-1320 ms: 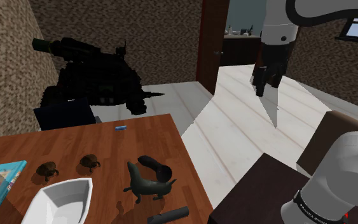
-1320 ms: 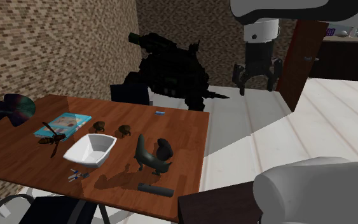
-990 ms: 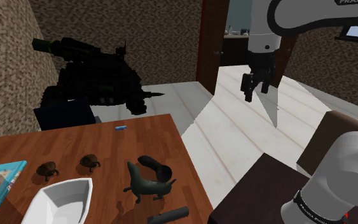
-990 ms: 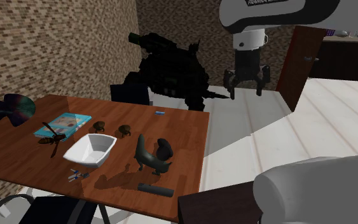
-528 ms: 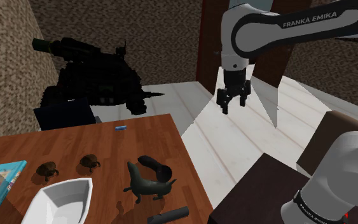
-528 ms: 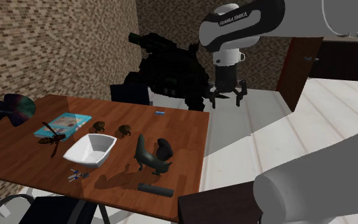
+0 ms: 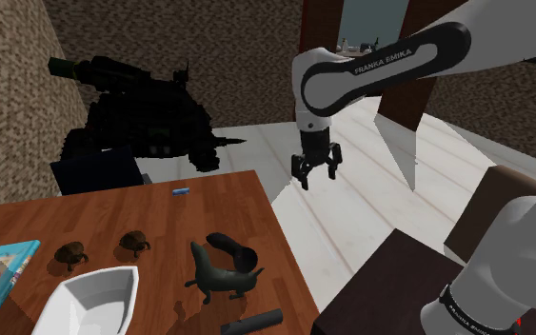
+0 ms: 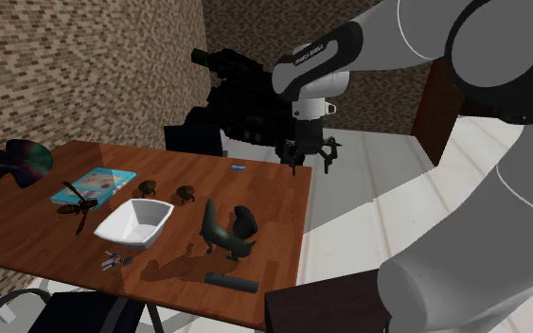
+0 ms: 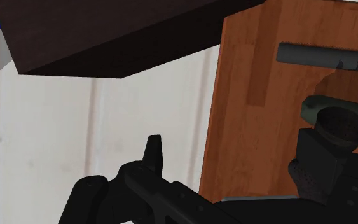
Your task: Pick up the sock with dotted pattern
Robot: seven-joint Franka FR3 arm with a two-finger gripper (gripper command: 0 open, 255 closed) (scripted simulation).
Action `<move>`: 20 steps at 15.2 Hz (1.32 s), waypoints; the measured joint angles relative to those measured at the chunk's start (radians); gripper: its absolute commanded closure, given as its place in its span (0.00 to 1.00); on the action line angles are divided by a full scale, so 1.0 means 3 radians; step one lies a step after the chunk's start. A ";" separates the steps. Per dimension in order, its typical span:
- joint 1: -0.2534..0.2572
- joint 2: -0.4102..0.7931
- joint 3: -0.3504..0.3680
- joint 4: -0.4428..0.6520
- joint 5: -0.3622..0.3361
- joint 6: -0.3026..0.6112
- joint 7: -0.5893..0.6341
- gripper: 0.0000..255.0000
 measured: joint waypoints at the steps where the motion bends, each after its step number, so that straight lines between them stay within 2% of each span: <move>1: 0.0006 0.0149 0.0013 0.0075 0.0016 0.0052 0.0041 0.00; 11: 0.0111 0.1463 0.0106 0.0826 0.0173 0.0393 0.0426 0.00; 20: 0.0208 0.2694 0.0119 0.1884 0.0286 0.0389 0.0673 0.00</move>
